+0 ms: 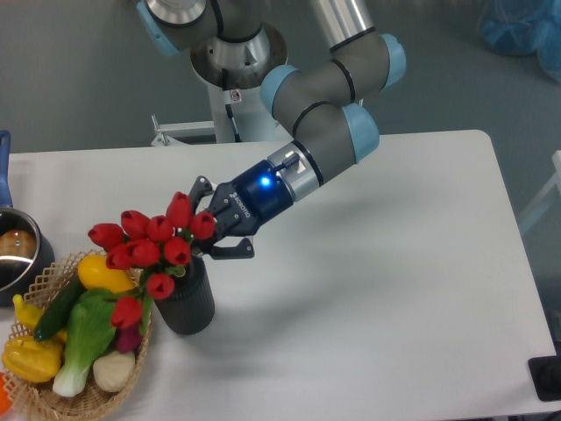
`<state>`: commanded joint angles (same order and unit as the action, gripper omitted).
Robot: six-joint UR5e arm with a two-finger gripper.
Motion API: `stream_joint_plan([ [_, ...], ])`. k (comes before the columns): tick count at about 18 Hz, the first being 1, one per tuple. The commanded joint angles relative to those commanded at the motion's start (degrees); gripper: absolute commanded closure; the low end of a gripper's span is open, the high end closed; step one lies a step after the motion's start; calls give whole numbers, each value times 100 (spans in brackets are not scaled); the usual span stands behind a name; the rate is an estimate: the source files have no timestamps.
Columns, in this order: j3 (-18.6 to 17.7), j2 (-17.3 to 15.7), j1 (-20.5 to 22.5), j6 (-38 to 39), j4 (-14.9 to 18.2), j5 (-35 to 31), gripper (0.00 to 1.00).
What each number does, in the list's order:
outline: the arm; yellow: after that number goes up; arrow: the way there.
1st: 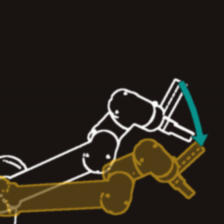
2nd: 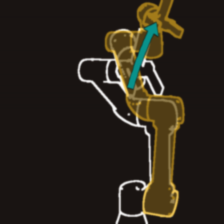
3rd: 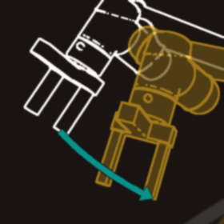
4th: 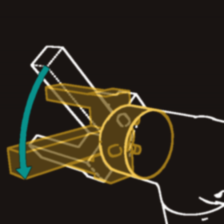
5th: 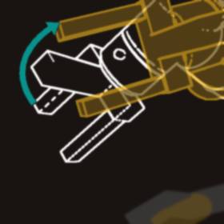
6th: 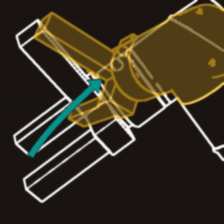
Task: Insert the flowers into the vase
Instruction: 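Push the tulip stems deeper into the vase, then open the gripper and release the tulips in the vase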
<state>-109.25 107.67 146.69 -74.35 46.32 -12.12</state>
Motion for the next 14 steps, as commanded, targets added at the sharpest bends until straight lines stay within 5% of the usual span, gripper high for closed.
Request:
stream_joint_plan([
  [1,-26,0,-9,0,0,-62,42],
  [3,-26,-9,-9,-18,0,-246,1],
  [14,-35,-245,140,-185,9,-1044,0],
])
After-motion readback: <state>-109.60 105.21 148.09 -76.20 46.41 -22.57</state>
